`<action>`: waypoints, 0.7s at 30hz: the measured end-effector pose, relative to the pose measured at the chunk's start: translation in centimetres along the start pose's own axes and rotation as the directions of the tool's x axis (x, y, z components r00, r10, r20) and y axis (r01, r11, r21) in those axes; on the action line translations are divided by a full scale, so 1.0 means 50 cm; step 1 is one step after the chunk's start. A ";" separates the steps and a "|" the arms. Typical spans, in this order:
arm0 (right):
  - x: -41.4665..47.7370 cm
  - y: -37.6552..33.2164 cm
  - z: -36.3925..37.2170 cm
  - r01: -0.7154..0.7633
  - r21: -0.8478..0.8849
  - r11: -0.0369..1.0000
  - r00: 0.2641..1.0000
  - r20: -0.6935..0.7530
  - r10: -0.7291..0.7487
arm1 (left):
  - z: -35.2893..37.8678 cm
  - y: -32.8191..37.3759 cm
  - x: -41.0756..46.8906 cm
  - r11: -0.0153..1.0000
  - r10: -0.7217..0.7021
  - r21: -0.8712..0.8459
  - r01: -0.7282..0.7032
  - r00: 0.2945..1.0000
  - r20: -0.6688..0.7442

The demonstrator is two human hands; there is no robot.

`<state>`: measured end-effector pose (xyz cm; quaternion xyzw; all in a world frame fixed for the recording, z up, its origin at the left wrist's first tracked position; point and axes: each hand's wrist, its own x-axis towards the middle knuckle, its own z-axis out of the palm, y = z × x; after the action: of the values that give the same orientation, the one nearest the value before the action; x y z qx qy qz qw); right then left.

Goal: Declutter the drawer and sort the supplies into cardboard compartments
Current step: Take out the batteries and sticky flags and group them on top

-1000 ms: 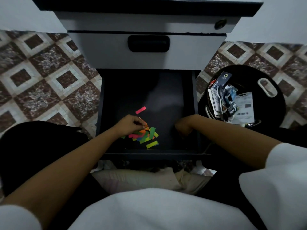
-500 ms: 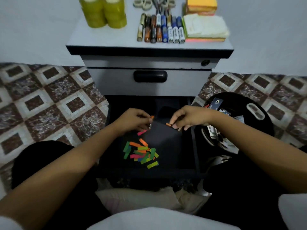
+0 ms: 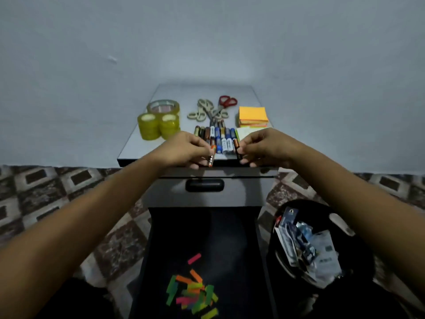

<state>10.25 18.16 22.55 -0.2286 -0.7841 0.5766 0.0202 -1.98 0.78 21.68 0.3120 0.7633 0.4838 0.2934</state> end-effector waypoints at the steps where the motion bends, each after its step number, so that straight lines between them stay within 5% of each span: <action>1: 0.004 -0.022 -0.011 0.008 -0.007 1.000 0.999 -0.044 -0.009 | -0.009 0.021 0.010 1.000 0.002 -0.002 -0.002 1.000 -0.016; 8: 0.062 -0.129 -0.056 -0.046 -0.090 0.995 0.965 -0.260 0.021 | -0.064 0.120 0.105 0.995 -0.098 -0.003 0.098 0.985 -0.145; 21: 0.247 -0.146 -0.029 -0.133 -0.489 0.862 0.943 -0.330 -0.041 | -0.070 0.136 0.279 0.880 -0.091 0.441 0.177 0.973 -0.211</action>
<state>-2.81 22.46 26.85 -0.3378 -0.8870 0.3055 0.0763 -12.13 11.76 27.18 0.2724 0.8992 0.2956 0.1728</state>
